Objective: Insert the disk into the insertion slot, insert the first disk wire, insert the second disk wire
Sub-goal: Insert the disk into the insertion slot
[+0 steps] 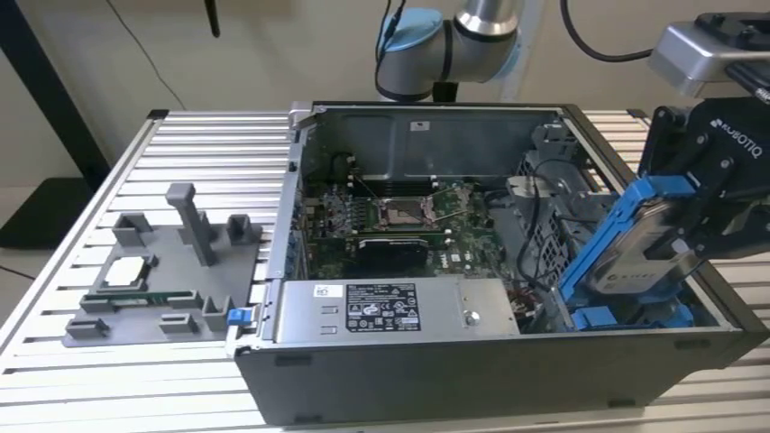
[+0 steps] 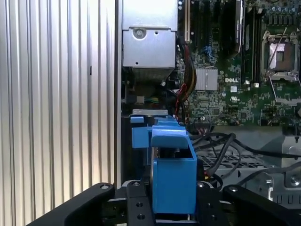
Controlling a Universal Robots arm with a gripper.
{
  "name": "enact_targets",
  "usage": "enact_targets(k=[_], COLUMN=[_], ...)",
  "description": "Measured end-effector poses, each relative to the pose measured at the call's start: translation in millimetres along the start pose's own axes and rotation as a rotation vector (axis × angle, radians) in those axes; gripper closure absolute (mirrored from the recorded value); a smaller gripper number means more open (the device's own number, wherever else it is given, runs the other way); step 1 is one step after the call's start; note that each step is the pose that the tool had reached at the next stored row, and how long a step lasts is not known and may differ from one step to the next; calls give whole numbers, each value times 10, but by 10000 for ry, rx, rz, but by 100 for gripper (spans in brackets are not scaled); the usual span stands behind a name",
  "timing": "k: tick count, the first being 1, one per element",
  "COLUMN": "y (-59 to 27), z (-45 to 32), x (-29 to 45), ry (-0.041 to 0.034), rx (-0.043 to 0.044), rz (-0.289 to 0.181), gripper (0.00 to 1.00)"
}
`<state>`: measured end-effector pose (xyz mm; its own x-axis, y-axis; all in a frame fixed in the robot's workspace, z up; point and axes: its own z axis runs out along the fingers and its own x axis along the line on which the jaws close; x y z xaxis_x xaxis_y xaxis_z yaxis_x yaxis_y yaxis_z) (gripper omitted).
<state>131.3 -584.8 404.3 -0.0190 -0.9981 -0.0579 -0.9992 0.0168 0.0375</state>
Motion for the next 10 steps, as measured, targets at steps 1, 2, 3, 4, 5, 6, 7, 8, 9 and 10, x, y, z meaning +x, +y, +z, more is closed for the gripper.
enact_targets(k=[1, 2, 3, 4, 5, 6, 7, 8, 9, 10], y=[-2, -3, -5, -6, -7, -8, -9, -10, -10, -11], z=[21, 39, 56, 74, 93, 110, 130, 146, 165, 182], x=[2, 3, 3, 5, 6, 6, 8, 9, 10, 11], ry=[-16, -20, -21, -25, -28, -28, -32, -31, -33, -33], rx=[0, 0, 0, -1, -1, -1, -1, -1, -1, -1], rz=[-1, -1, -1, -2, -2, -2, -2, -2, -2, -2], gripper=[100, 100, 100, 100, 100, 100, 100, 100, 100, 100])
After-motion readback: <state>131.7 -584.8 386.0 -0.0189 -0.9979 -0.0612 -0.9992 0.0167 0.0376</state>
